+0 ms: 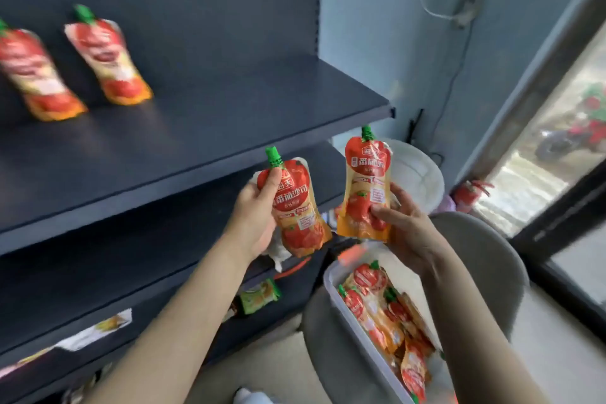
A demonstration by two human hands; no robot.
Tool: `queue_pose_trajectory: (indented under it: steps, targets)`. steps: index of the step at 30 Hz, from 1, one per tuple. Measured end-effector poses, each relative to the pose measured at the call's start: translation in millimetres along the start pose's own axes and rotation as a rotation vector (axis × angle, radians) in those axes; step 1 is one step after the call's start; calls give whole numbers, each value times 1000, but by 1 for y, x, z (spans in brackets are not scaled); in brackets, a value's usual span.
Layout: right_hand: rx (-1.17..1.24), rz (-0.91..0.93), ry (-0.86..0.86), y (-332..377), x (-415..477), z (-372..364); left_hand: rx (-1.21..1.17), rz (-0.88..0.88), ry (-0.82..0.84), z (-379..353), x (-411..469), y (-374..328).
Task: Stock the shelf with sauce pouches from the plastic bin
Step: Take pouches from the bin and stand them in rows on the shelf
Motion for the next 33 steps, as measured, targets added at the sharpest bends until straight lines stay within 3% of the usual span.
queue_pose_trajectory:
  steps: [8, 13, 18, 24, 33]
  targets:
    - [-193, -5, 267, -25, 25, -194, -66, -217, -162, 158, -83, -110]
    - [-178, -30, 378, -74, 16, -331, -118, -299, -327, 284, -137, -165]
    - [-228, 18, 456, -125, 13, -441, 24, -417, -404, 390, -177, -209]
    - [-323, 115, 495, -166, 37, -531, 68, -498, -539, 489, -187, -252]
    - [-493, 245, 579, -211, 114, -615, 71, -527, -656, 581, -134, -293]
Point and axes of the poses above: each hand's wrist, its own x-axis towards the middle knuckle, its own z-axis out of the back of the hand, y = z × x, the point moved 7 cm from there along x, towards the middle knuckle, and after that the axes turned 5 degrees about z, right-handed, at the moved point
